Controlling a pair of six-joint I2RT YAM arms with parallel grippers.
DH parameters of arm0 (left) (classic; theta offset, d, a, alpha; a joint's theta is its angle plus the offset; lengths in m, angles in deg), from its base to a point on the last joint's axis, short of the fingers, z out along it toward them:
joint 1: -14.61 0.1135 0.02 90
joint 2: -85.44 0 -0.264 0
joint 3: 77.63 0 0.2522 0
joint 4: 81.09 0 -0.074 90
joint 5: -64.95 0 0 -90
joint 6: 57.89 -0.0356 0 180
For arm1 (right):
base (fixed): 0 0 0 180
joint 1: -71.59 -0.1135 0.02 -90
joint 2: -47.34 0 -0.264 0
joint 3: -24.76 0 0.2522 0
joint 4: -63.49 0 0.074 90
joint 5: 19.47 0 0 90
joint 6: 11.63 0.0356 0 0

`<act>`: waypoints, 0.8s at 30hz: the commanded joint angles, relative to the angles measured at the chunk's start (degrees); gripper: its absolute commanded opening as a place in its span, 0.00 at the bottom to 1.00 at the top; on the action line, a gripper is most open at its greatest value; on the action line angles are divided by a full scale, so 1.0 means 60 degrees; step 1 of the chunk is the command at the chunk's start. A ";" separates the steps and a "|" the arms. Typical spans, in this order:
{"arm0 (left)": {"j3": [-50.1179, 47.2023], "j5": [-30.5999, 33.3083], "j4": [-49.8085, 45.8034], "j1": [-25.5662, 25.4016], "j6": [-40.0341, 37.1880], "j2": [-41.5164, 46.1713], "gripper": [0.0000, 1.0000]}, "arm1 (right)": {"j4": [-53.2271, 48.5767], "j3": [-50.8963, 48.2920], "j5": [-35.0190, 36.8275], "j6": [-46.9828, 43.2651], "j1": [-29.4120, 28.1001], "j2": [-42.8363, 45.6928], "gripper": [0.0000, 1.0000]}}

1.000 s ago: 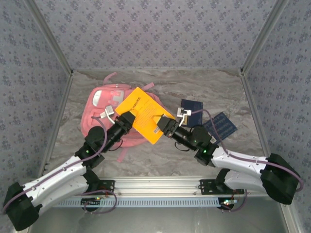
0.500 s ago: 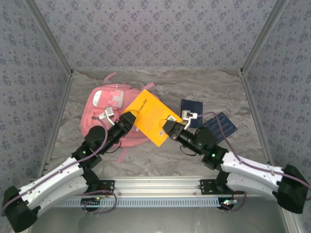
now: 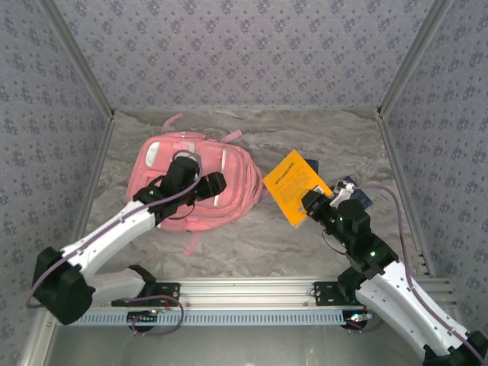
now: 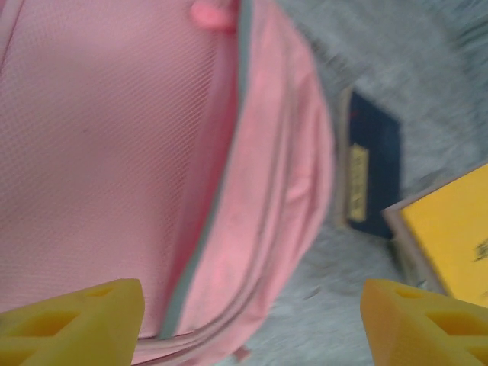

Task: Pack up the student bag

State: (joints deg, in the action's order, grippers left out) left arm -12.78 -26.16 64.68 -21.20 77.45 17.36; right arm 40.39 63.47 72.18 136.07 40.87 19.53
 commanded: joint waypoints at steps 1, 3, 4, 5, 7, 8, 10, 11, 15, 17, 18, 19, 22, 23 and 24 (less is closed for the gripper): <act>0.1283 -0.0470 -0.1018 0.0266 -0.1853 -0.0749 0.75 | 0.0220 -0.0027 -0.1699 -0.0175 0.0722 0.0024 0.00; 0.1765 -0.0336 -0.1341 0.0349 -0.2343 -0.1362 0.74 | 0.0285 -0.0052 -0.2241 -0.0254 0.1082 -0.0110 0.00; 0.1985 -0.0283 -0.1426 0.0381 -0.2508 -0.1666 0.73 | 0.0368 -0.0071 -0.2463 -0.0284 0.1245 -0.0176 0.00; 0.2131 -0.0323 -0.1451 0.0431 -0.2646 -0.1893 0.73 | 0.0427 -0.0084 -0.2658 -0.0296 0.1388 -0.0234 0.00; 0.2481 -0.0583 -0.1455 0.0566 -0.2874 -0.2469 0.70 | 0.0531 -0.0072 -0.2978 -0.0379 0.1637 -0.0389 0.00; 0.2649 -0.0750 -0.1489 0.0642 -0.2929 -0.2734 0.69 | 0.0577 -0.0056 -0.3103 -0.0414 0.1726 -0.0448 0.00; 0.2996 -0.1114 -0.1507 0.0784 -0.2979 -0.3299 0.66 | 0.0739 -0.0002 -0.3420 -0.0505 0.1995 -0.0631 0.00; 0.3108 -0.1193 -0.1510 0.0823 -0.3001 -0.3506 0.64 | 0.0790 0.0030 -0.3541 -0.0533 0.2102 -0.0700 0.00; 0.3501 -0.1395 -0.1495 0.0851 -0.3045 -0.4293 0.57 | 0.1168 -0.0017 -0.4089 -0.0419 0.2593 -0.0966 0.00; 0.3555 -0.1711 -0.1351 0.0854 -0.3018 -0.4526 0.51 | 0.1362 -0.0085 -0.4276 -0.0410 0.2744 -0.1052 0.00; 0.3538 -0.1890 -0.1238 0.0835 -0.2981 -0.4600 0.47 | 0.1389 -0.0135 -0.4302 -0.0431 0.2774 -0.1101 0.00; 0.3497 -0.2065 -0.1106 0.0833 -0.2949 -0.4668 0.44 | 0.1421 -0.0176 -0.4352 -0.0462 0.2820 -0.1148 0.00; 0.3526 -0.2087 -0.1088 0.0767 -0.2956 -0.4846 0.37 | 0.1724 -0.0327 -0.4661 -0.0350 0.3014 -0.1377 0.00; 0.3525 -0.2059 -0.1102 0.0730 -0.2986 -0.4895 0.34 | 0.1877 -0.0361 -0.4771 -0.0303 0.3079 -0.1448 0.00; 0.3539 -0.2037 -0.1121 0.0699 -0.3030 -0.4925 0.32 | 0.1956 -0.0392 -0.4823 -0.0247 0.3127 -0.1518 0.00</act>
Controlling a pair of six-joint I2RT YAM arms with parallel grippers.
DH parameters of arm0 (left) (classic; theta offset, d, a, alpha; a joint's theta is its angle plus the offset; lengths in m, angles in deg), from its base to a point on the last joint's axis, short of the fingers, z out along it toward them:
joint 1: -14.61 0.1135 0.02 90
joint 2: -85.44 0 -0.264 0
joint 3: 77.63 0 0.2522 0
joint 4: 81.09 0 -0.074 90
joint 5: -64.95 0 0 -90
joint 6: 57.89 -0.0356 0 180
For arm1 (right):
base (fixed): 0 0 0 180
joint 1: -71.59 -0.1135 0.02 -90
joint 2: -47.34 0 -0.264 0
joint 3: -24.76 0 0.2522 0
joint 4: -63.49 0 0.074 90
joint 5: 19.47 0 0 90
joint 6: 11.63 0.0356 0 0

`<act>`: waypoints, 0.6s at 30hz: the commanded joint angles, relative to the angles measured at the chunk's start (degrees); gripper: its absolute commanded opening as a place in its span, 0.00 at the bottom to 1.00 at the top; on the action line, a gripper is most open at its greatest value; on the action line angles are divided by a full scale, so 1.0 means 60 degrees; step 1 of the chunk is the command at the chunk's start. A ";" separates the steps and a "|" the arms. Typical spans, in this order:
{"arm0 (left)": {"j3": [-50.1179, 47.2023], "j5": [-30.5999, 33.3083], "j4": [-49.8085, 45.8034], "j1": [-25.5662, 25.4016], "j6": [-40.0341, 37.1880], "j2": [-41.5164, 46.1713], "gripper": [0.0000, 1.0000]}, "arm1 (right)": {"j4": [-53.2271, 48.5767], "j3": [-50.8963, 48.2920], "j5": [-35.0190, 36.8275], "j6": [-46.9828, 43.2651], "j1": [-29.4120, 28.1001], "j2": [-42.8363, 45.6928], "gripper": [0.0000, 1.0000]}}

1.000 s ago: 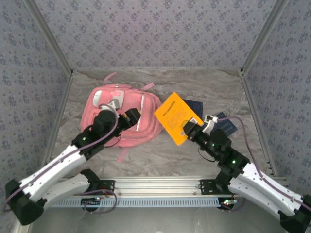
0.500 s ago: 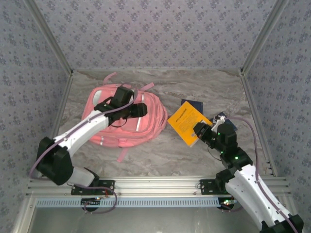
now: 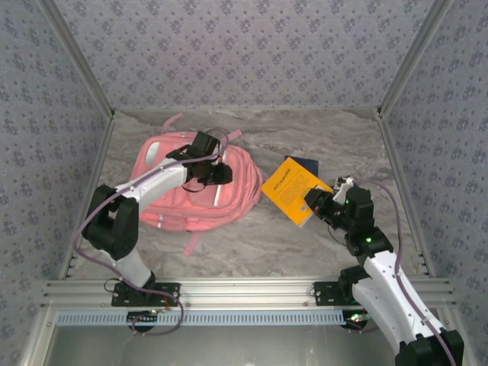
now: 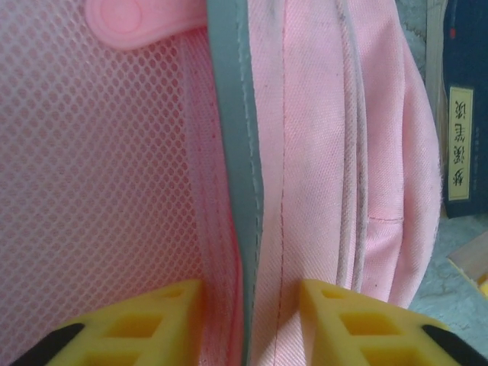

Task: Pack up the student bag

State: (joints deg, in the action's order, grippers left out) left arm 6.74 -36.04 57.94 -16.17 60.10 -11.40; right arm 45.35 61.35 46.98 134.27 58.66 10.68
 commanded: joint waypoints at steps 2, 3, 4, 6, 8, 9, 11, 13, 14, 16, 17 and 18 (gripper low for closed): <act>0.0323 -0.0284 -0.0068 -0.0244 -0.0288 -0.0206 0.29 | 0.1332 -0.0091 -0.0739 0.0127 0.0221 -0.0192 0.00; 0.0365 -0.0243 -0.0120 -0.0273 -0.0346 -0.0269 0.28 | 0.1426 -0.0120 -0.0800 0.0170 0.0267 -0.0276 0.00; 0.0423 -0.0299 -0.0159 -0.0309 -0.0417 -0.0328 0.25 | 0.1528 -0.0130 -0.0888 0.0228 0.0329 -0.0352 0.00; 0.0541 -0.0302 -0.0258 -0.0373 -0.0500 -0.0409 0.21 | 0.1689 -0.0172 -0.1030 0.0290 0.0436 -0.0478 0.00; 0.0656 -0.0253 -0.0361 -0.0381 -0.0601 -0.0498 0.17 | 0.1808 -0.0189 -0.1166 0.0315 0.0494 -0.0583 0.00; 0.0722 -0.0187 -0.0418 -0.0391 -0.0667 -0.0540 0.14 | 0.1863 -0.0214 -0.1226 0.0319 0.0523 -0.0623 0.00; 0.0913 -0.0133 -0.0644 -0.0408 -0.0827 -0.0638 0.01 | 0.1875 -0.0203 -0.1340 0.0291 0.0552 -0.0671 0.00; 0.1122 -0.0155 -0.0874 -0.0422 -0.0954 -0.0662 0.00 | 0.1828 -0.0191 -0.1439 0.0217 0.0608 -0.0670 0.00; 0.1225 -0.0147 -0.0994 -0.0421 -0.1031 -0.0628 0.00 | 0.1697 -0.0147 -0.1465 0.0150 0.0656 -0.0636 0.00; 0.1441 -0.0108 -0.1278 -0.0427 -0.1194 -0.0484 0.00 | 0.1199 0.0026 -0.1424 -0.0165 0.0689 -0.0524 0.00; 0.1604 -0.0095 -0.1447 -0.0410 -0.1297 -0.0396 0.00 | 0.0802 0.0179 -0.1261 -0.0428 0.0697 -0.0437 0.00; 0.1746 -0.0118 -0.1599 -0.0386 -0.1383 -0.0299 0.00 | 0.0490 0.0349 -0.1000 -0.0657 0.0696 -0.0370 0.00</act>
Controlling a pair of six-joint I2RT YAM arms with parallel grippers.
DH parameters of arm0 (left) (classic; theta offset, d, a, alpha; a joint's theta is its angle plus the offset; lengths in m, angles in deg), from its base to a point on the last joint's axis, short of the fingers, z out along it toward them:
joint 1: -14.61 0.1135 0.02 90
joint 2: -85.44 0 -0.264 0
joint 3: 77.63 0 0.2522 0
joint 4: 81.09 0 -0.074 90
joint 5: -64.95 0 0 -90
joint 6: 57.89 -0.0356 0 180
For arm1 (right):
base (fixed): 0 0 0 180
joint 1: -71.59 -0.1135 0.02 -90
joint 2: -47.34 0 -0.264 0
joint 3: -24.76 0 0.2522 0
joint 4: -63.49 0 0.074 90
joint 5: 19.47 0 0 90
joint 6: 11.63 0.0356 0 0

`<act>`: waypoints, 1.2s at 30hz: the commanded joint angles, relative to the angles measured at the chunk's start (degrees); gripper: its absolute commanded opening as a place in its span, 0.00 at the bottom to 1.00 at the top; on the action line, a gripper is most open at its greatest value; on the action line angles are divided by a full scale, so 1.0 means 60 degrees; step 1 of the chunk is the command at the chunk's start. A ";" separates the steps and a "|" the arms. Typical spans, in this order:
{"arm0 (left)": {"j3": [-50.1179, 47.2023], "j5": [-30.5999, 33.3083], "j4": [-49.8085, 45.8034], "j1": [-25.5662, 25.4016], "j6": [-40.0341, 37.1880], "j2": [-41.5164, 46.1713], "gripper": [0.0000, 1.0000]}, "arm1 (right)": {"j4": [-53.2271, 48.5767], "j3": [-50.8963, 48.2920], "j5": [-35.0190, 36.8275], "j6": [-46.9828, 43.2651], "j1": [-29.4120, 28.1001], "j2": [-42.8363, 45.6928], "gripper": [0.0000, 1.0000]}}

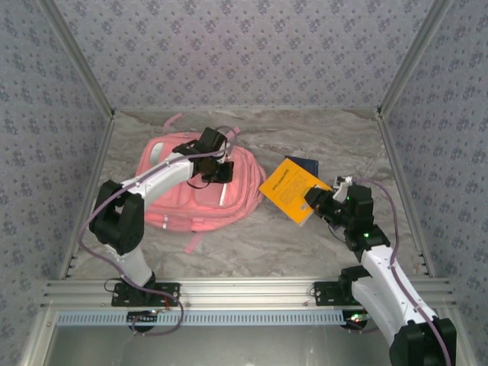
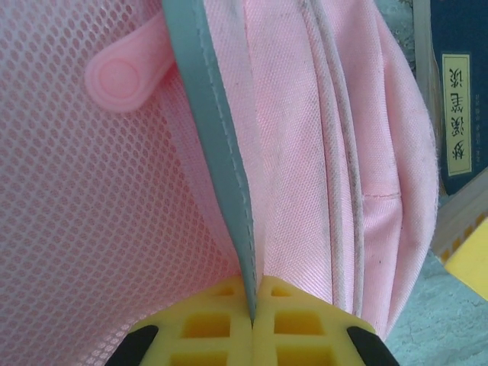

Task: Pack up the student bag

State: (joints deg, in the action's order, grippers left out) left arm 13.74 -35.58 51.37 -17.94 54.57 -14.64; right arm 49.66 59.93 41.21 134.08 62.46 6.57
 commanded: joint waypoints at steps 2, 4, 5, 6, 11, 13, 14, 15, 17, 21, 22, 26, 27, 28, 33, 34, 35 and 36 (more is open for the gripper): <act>0.0936 -0.0625 -0.0789 -0.0005 -0.0609 0.0435 0.00 | -0.1328 0.1208 0.0866 -0.1308 -0.0005 0.0475 0.00; 0.1253 -0.1099 -0.1229 0.0123 -0.0666 0.0617 0.00 | -0.1944 0.1574 0.1446 -0.1648 -0.0195 0.0562 0.00; 0.1384 -0.1288 -0.1406 0.0191 -0.0705 0.0725 0.00 | -0.2123 0.1704 0.1701 -0.1773 -0.0303 0.0570 0.00; 0.1491 -0.1408 -0.1552 0.0235 -0.0778 0.0818 0.00 | -0.2195 0.1784 0.1880 -0.1839 -0.0385 0.0549 0.00; 0.1922 -0.1838 -0.2597 0.0574 -0.1387 0.1460 0.00 | -0.1830 0.2148 0.1577 -0.1713 -0.0554 0.0056 0.00; 0.1910 -0.2126 -0.2733 0.0779 -0.1442 0.1839 0.00 | -0.1827 0.2381 0.1232 -0.1652 -0.0588 -0.0211 0.00; 0.1894 -0.2259 -0.2773 0.0910 -0.1458 0.2060 0.00 | -0.1889 0.2485 0.1144 -0.1604 -0.0603 -0.0295 0.00; 0.1872 -0.2346 -0.2792 0.1026 -0.1471 0.2264 0.00 | -0.1852 0.2507 0.1080 -0.1550 -0.0656 -0.0329 0.00; 0.1769 -0.2622 -0.2685 0.1324 -0.1555 0.2770 0.00 | -0.1852 0.2573 0.0899 -0.1320 -0.0671 -0.0392 0.00; 0.1289 -0.3324 -0.2143 0.1788 -0.1999 0.3553 0.00 | -0.1672 0.2839 0.0223 -0.1124 -0.0850 -0.0562 0.00; 0.1247 -0.3358 -0.2090 0.1849 -0.2146 0.3678 0.00 | -0.1683 0.2908 0.0101 -0.1144 -0.0935 -0.0587 0.00; 0.1438 -0.3890 -0.2113 0.2089 -0.2379 0.3792 0.00 | -0.1578 0.2892 -0.0628 -0.1182 -0.1059 -0.0683 0.00; 0.1526 -0.4264 -0.2154 0.2226 -0.2399 0.3756 0.00 | -0.1423 0.2827 -0.0944 -0.1100 -0.1065 -0.0747 0.00; 0.1612 -0.4599 -0.2198 0.2352 -0.2410 0.3710 0.00 | -0.1173 0.2743 -0.1193 -0.0969 -0.1058 -0.0788 0.00; 0.1845 -0.7107 -0.1791 0.3325 -0.2099 0.3473 0.00 | 0.2335 0.1928 -0.2511 0.1606 -0.1169 -0.1676 0.00; 0.1886 -0.7416 -0.1630 0.3458 -0.1980 0.3466 0.00 | 0.2529 0.2002 -0.2577 0.1749 -0.1297 -0.1860 0.00; 0.1950 -0.7683 -0.1525 0.3579 -0.1891 0.3452 0.00 | 0.2561 0.2167 -0.2679 0.1698 -0.1429 -0.2101 0.00; 0.2006 -0.7809 -0.1465 0.3635 -0.1837 0.3474 0.00 | 0.2519 0.2350 -0.2774 0.1596 -0.1564 -0.2315 0.00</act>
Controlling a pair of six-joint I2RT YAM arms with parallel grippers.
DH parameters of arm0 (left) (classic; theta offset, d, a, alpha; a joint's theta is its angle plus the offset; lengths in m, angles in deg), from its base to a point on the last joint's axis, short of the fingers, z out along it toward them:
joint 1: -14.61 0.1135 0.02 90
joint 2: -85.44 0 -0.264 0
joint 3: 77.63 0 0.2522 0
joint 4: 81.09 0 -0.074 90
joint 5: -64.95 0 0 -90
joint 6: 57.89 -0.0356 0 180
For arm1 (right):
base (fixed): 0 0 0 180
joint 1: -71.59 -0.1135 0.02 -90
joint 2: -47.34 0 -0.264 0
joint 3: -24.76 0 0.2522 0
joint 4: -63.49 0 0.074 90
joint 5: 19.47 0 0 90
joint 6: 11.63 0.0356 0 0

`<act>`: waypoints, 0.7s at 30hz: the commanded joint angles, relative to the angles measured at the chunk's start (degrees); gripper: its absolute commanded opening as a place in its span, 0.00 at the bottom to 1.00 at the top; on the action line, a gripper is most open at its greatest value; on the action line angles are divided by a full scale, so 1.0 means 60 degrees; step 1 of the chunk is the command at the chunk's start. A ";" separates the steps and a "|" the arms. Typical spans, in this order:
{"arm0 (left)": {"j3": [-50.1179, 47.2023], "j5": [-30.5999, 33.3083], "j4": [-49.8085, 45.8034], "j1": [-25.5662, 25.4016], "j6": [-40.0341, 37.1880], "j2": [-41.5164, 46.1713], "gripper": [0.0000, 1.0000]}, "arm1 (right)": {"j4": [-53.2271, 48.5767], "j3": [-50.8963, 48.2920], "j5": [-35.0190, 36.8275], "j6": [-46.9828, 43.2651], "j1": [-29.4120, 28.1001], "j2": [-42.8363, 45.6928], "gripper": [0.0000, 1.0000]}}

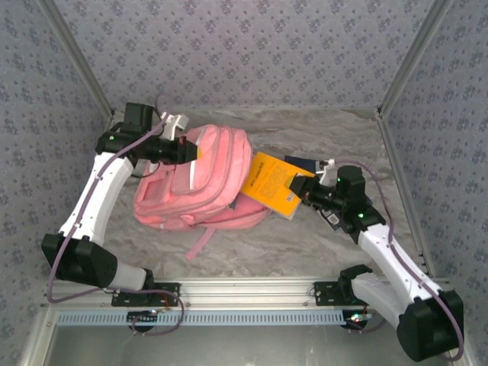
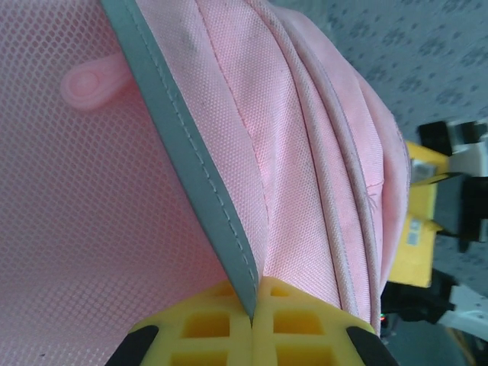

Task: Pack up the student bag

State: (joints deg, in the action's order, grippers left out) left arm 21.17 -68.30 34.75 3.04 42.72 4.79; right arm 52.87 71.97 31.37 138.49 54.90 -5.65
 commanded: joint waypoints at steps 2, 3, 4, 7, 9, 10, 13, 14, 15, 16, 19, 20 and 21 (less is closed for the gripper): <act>0.0722 -0.2639 0.1519 0.0149 0.0241 0.0287 0.00 | 0.1771 0.0719 -0.1356 0.0501 -0.0524 -0.0676 0.00; 0.0696 -0.2759 0.1574 0.0155 0.0318 0.0265 0.00 | 0.1734 0.0896 -0.1528 0.0313 -0.0680 -0.0903 0.00; 0.0685 -0.2816 0.1601 0.0144 0.0369 0.0248 0.00 | 0.1742 0.1036 -0.1645 0.0217 -0.0828 -0.1123 0.00; 0.0624 -0.2844 0.1753 -0.0097 0.0500 0.0220 0.00 | 0.1990 0.1379 -0.1796 -0.0173 -0.1362 -0.1823 0.00; 0.0690 -0.2818 0.1700 -0.0367 0.0489 0.0164 0.00 | 0.2508 0.1435 -0.1706 -0.0087 -0.1568 -0.2393 0.00; 0.0732 -0.2798 0.1665 -0.0434 0.0473 0.0143 0.00 | 0.2937 0.1451 -0.1727 0.0116 -0.1603 -0.2699 0.00; 0.0781 -0.2748 0.1660 -0.0472 0.0474 0.0219 0.00 | 0.4333 0.1616 -0.1740 0.0952 -0.1714 -0.3779 0.00; 0.0755 -0.2658 0.1666 -0.0473 0.0480 0.0280 0.00 | 0.4345 0.1724 -0.1648 0.1028 -0.1794 -0.4154 0.00; 0.0701 -0.2637 0.1735 -0.0473 0.0547 0.0335 0.00 | 0.4376 0.1842 -0.1589 0.0983 -0.1904 -0.4493 0.00; 0.0633 -0.2674 0.1822 -0.0473 0.0647 0.0389 0.00 | 0.4543 0.1947 -0.1554 0.1013 -0.2019 -0.4853 0.00; 0.0344 -0.2676 0.1858 -0.0473 0.0725 0.0545 0.00 | 0.5257 0.2234 -0.1231 0.1231 -0.2522 -0.5868 0.00; 0.0236 -0.2669 0.1865 -0.0470 0.0689 0.0567 0.00 | 0.5314 0.2360 -0.0994 0.1168 -0.2720 -0.6205 0.00; 0.0131 -0.2624 0.2154 -0.0475 0.0704 0.0578 0.00 | 0.5146 0.2526 -0.0672 0.1052 -0.2828 -0.6502 0.00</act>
State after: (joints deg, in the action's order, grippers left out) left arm 21.32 -78.02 38.91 0.24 47.03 4.42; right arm 76.72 83.03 25.10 144.00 40.21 -42.11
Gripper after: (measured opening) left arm 0.038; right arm 0.173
